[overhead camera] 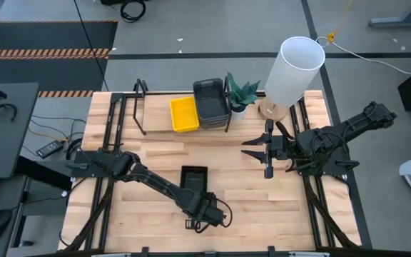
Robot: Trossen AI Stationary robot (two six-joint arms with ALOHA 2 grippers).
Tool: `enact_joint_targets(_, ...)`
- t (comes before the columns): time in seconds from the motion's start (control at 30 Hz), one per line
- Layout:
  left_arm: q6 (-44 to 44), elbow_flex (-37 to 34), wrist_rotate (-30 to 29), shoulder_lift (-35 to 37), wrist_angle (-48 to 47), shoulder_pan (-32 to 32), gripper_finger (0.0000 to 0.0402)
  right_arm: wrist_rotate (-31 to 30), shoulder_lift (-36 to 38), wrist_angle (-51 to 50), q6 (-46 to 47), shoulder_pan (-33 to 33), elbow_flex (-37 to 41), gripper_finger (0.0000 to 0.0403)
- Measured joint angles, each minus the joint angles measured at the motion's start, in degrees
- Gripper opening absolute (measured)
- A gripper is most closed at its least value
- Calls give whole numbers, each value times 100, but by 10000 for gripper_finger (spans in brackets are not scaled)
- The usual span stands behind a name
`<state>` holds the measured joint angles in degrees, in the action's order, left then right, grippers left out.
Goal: Stack baskets on shelf by color
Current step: Put the stacked black bins on the shelf
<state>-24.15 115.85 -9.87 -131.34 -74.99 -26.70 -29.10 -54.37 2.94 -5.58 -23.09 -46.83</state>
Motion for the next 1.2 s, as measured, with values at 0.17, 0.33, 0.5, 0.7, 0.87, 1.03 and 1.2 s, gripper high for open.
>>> enact_joint_targets(0.17,-61,2,-428,416,-656,7,21,3,-2,-23,47,-15,0,108)
enact_joint_targets(0.33,-213,0,-694,747,-1163,65,21,3,-1,-81,48,-15,0,108)
enact_joint_targets(0.5,-128,-139,-828,1082,-1428,155,21,2,-2,-99,69,-15,0,108)
enact_joint_targets(0.7,-440,-1524,-1090,2294,-1451,443,21,2,0,-122,91,-15,0,108)
enact_joint_targets(0.87,-638,-3297,-1108,3681,-637,611,21,2,-2,-130,79,-15,0,108)
enact_joint_targets(1.03,-331,-4466,-1084,4542,37,866,21,0,-2,-82,69,37,0,108)
enact_joint_targets(1.2,282,-5024,-1092,4792,375,1275,21,0,0,-72,69,103,0,108)
